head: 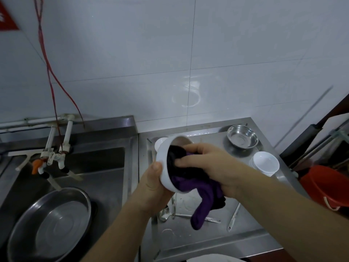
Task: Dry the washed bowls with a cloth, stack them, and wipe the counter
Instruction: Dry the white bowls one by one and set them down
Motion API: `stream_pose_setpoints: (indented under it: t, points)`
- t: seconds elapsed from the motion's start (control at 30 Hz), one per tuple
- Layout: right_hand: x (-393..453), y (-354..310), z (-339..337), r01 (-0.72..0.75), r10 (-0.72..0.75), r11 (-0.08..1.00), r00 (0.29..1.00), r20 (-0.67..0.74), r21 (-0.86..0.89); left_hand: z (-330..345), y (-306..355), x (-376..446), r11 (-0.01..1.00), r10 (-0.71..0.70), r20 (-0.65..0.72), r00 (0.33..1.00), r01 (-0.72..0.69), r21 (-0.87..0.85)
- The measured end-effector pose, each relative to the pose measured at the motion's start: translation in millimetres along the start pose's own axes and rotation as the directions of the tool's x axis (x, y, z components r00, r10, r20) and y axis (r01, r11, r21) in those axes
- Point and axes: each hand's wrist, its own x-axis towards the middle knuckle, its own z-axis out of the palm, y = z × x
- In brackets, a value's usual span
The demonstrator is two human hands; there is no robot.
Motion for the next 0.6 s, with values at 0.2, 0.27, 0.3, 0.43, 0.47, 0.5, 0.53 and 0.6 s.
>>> stream_pose_setpoints:
  t: [0.2,0.27,0.3,0.43,0.47,0.5,0.53,0.6]
  points:
    - [11,13,18,0.355,-0.262,0.922,0.866,-0.426,0.154,16,-6,6,0.998,0.038,-0.168,0.985,-0.044,-0.035]
    - [14,9,14,0.385,-0.454,0.891,0.753,-0.477,-0.241,20,-3,8,0.998,0.065,-0.200,0.978,-0.064,0.011]
    - [13,8,10,0.371,-0.584,0.790,0.698,-0.415,-0.488,22,-1,9,0.997,0.073,-0.198,0.978,-0.069,0.027]
    - [14,2,-1,0.258,-0.759,0.159,0.649,0.049,-0.953,19,7,9,0.992,0.104,-0.236,0.966,-0.083,0.096]
    - [15,-1,-1,0.228,-0.708,0.104,0.701,0.089,-0.968,18,9,8,0.989,0.117,-0.240,0.964,-0.092,0.112]
    - [15,-4,0,0.200,-0.646,0.082,0.757,0.101,-0.976,15,11,7,0.986,0.131,-0.244,0.961,-0.101,0.131]
    - [16,-7,0,0.186,-0.586,0.080,0.804,0.105,-0.979,13,12,6,0.982,0.146,-0.250,0.957,-0.110,0.152]
    - [14,-11,1,0.177,-0.475,0.117,0.874,0.102,-0.977,10,14,4,0.977,0.156,-0.269,0.950,-0.108,0.186]
